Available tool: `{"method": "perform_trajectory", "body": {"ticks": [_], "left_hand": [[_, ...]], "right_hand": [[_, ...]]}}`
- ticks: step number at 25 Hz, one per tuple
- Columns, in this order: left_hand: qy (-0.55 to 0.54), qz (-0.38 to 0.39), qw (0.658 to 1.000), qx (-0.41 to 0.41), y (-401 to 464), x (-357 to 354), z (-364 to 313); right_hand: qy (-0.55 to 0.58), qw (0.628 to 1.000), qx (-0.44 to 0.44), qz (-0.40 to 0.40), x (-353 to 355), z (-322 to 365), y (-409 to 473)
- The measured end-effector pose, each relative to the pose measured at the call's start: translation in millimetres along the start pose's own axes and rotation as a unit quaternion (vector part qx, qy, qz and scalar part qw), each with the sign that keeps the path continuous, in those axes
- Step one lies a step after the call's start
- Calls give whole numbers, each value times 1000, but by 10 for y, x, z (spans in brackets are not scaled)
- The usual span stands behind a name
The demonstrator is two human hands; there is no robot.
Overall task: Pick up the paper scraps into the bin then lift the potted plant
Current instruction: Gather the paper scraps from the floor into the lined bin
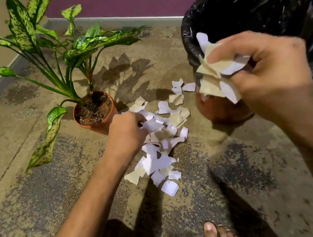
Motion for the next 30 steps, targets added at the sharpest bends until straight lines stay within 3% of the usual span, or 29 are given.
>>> {"method": "perform_trajectory", "body": {"ticks": [4,9,12,15,19,23,26,28,30], "left_hand": [[-60,-81,994,-36,-96,456,-400],[-178,-187,959,-115,-158,985,-1010],[-167,-212,948,-168,9,1025,-1406],[-138,-184,949,-214,162,918,-1755],[-101,-123,946,-283,146,805,-1975],[-146,-180,926,-297,16,741,-1613],[-197,-174,934,-241,-49,329,-1015],[-201,-127,959,-154,-94,-95,-543],[-152,-51,986,-51,-168,-617,-38]], "right_hand": [[-53,996,-37,-64,391,-301,399],[-130,984,-118,3,344,-836,496],[-130,982,-132,23,279,-930,430],[-126,985,-121,6,320,-892,404],[-89,990,-74,-76,445,-708,373],[25,992,50,-113,358,-242,49],[61,996,71,-10,-142,-138,-456],[55,990,14,128,-693,-359,-829],[-34,961,-41,272,-1222,-697,-1213]]}}
Point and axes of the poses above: each hand's wrist, its own y-axis towards the middle knuckle, its own x-axis out of the back of the hand, z = x × y, the point moved 7 cm from there along y, towards the middle knuckle, and after that the axes turned 1 degree about x, right-handed, at the moved point
